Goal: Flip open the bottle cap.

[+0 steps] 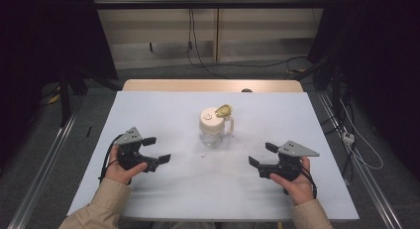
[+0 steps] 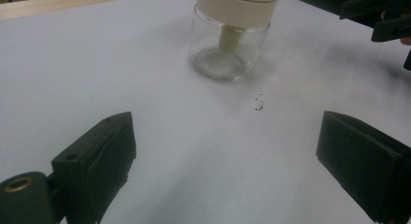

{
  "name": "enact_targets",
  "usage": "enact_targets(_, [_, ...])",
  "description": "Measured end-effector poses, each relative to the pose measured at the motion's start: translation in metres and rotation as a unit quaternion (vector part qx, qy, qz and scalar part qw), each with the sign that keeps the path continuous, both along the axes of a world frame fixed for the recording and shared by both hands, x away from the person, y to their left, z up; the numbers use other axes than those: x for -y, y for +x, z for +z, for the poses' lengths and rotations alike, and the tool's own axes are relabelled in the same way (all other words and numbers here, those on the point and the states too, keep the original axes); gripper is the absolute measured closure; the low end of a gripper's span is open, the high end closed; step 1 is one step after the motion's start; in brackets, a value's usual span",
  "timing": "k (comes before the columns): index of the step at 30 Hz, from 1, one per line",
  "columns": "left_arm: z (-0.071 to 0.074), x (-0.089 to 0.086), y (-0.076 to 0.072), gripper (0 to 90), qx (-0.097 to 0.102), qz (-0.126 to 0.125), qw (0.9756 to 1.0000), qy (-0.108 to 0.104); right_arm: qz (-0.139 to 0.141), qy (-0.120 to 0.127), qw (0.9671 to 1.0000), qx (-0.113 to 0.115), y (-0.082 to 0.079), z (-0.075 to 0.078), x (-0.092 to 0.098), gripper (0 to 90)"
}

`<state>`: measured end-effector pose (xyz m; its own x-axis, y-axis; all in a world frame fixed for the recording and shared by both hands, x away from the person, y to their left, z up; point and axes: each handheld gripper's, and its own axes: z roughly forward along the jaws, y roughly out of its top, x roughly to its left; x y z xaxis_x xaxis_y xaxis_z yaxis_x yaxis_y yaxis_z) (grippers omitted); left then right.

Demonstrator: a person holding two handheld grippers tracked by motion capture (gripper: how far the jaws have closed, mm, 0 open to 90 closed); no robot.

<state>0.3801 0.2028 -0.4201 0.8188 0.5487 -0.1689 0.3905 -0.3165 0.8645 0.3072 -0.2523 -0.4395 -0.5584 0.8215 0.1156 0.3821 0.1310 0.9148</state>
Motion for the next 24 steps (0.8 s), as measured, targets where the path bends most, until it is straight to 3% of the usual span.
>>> enact_targets(4, [-0.002, -0.003, -0.002, 7.0, 0.002, 0.000, 1.0000, 0.008, -0.003, 0.001, 1.0000, 0.000, -0.004, -0.001, 0.004, 16.1])
enact_targets(14, [-0.007, -0.011, -0.008, 7.3, -0.008, 0.006, 0.9999, 0.002, -0.009, -0.010, 0.9999, 0.004, -0.013, -0.004, 0.014, 16.1])
enact_targets(24, [-0.007, -0.018, -0.013, 7.4, -0.004, 0.008, 1.0000, 0.004, -0.009, -0.014, 0.9998, 0.006, -0.021, -0.006, 0.021, 16.1])
